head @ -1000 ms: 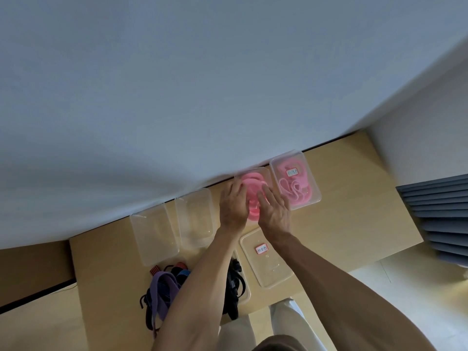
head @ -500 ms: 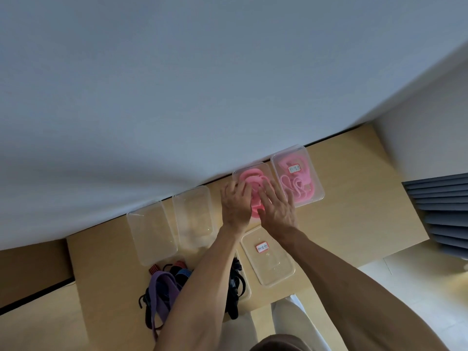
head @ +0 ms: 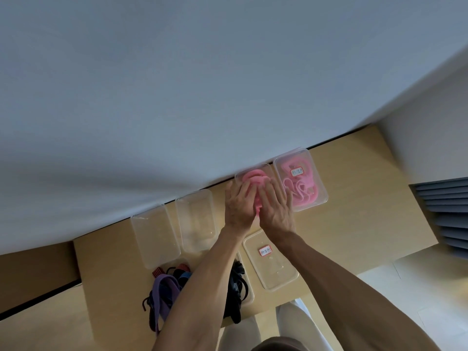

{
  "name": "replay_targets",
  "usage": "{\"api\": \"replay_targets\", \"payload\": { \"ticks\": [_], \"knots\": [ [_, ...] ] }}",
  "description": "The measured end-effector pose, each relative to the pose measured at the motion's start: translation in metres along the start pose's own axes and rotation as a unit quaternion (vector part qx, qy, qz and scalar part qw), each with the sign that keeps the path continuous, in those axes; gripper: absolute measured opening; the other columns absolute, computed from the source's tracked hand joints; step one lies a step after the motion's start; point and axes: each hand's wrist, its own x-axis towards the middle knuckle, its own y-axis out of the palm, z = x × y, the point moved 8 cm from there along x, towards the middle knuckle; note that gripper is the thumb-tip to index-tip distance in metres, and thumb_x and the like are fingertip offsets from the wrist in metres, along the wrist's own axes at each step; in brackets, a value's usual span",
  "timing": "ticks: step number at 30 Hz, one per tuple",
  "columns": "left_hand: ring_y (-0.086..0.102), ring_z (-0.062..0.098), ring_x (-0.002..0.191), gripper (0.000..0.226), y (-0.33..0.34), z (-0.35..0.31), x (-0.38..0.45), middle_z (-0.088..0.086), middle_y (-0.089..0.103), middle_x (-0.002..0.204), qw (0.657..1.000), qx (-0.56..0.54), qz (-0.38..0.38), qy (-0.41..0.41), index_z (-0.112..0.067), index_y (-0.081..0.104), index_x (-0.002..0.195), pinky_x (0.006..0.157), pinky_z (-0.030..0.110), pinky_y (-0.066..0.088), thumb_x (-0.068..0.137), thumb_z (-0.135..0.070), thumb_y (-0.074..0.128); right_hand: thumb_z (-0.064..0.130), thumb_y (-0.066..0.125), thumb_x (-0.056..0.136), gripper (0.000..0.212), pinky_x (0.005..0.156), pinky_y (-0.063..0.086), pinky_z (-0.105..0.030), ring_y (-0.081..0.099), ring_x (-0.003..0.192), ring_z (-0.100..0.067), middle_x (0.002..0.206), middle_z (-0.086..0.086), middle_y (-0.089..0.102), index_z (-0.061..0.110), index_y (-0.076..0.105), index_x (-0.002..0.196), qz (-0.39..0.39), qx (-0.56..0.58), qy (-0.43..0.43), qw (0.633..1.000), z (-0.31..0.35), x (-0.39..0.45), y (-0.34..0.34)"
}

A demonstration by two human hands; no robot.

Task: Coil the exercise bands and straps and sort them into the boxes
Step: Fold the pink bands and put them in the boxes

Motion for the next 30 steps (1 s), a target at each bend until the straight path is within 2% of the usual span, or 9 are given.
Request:
{"api": "replay_targets", "payload": {
  "ticks": [3,8,12,15,18,22,24,27,30],
  "knots": [
    [0.062,0.029,0.119,0.030,-0.007,0.001,0.000,0.005,0.069,0.124,1.000,-0.023,0.019,-0.007,-0.011,0.071,0.118,0.100,0.044,0.044,0.097,-0.021,0.052,0.001,0.068,0.081,0.059,0.109,0.037,-0.056,0.041,0.142,-0.031,0.150,-0.018,0.046,0.002,0.055,0.139,-0.059,0.017,-0.019,0.998,0.004,-0.007,-0.009],
    [0.064,0.029,0.112,0.034,-0.013,0.000,-0.009,0.009,0.067,0.129,0.998,-0.040,0.052,-0.011,-0.006,0.069,0.121,0.093,0.041,0.048,0.088,-0.012,0.066,0.009,0.064,0.090,0.049,0.105,0.043,-0.049,0.051,0.134,-0.031,0.143,-0.015,0.055,0.005,0.057,0.138,-0.080,0.060,0.006,0.995,0.003,-0.011,-0.017],
    [0.065,0.031,0.109,0.035,-0.018,-0.003,-0.018,0.011,0.068,0.126,0.998,-0.043,0.039,-0.031,-0.006,0.071,0.120,0.091,0.040,0.051,0.094,-0.019,0.051,0.005,0.074,0.083,0.041,0.086,0.054,-0.046,0.065,0.115,-0.033,0.125,-0.015,0.067,0.003,0.067,0.124,-0.100,0.080,0.021,0.992,0.000,-0.010,-0.025],
    [0.067,0.029,0.104,0.024,-0.009,-0.007,-0.021,0.011,0.070,0.121,0.999,-0.027,0.038,-0.001,-0.006,0.071,0.112,0.086,0.040,0.054,0.089,-0.009,0.066,0.002,0.077,0.078,0.040,0.087,0.049,-0.046,0.060,0.123,-0.035,0.124,-0.010,0.068,0.007,0.070,0.117,-0.061,0.047,0.060,0.995,-0.011,-0.001,-0.024],
    [0.068,0.025,0.097,0.023,0.001,-0.012,-0.019,0.005,0.071,0.116,0.999,-0.006,0.048,0.015,-0.012,0.072,0.107,0.085,0.038,0.050,0.085,-0.008,0.074,0.004,0.069,0.086,0.042,0.099,0.041,-0.047,0.045,0.136,-0.037,0.130,-0.009,0.061,0.013,0.064,0.127,0.017,0.002,0.097,0.995,-0.018,0.007,-0.012],
    [0.061,0.024,0.105,0.028,0.010,-0.010,-0.018,0.003,0.067,0.122,0.998,0.039,0.054,-0.018,-0.018,0.071,0.116,0.090,0.037,0.046,0.090,-0.020,0.063,0.007,0.063,0.089,0.035,0.099,0.037,-0.044,0.048,0.123,-0.034,0.117,-0.006,0.065,0.013,0.062,0.124,0.091,-0.061,0.095,0.989,-0.012,0.006,0.004],
    [0.061,0.027,0.108,0.032,0.013,-0.013,-0.018,0.005,0.067,0.122,0.996,0.047,0.065,-0.028,-0.016,0.069,0.120,0.089,0.040,0.045,0.092,-0.022,0.055,0.009,0.064,0.088,0.033,0.104,0.035,-0.048,0.048,0.122,-0.034,0.115,-0.006,0.065,0.012,0.063,0.121,0.103,-0.083,0.089,0.987,-0.010,0.007,0.006],
    [0.061,0.033,0.112,0.028,0.010,-0.014,-0.011,0.005,0.066,0.120,0.995,0.043,0.079,-0.044,-0.015,0.071,0.117,0.090,0.040,0.044,0.094,-0.020,0.054,0.011,0.061,0.090,0.038,0.111,0.028,-0.049,0.041,0.128,-0.033,0.127,-0.005,0.057,0.015,0.056,0.127,0.137,-0.102,0.078,0.982,-0.011,0.007,0.009],
    [0.063,0.031,0.107,0.026,0.000,-0.014,-0.005,0.005,0.067,0.118,0.997,0.018,0.077,-0.018,-0.014,0.072,0.113,0.089,0.039,0.046,0.091,-0.020,0.061,0.013,0.064,0.087,0.041,0.104,0.034,-0.046,0.046,0.121,-0.032,0.125,-0.009,0.057,0.012,0.056,0.128,0.102,-0.054,0.081,0.990,-0.008,0.003,-0.004]
  ]
}}
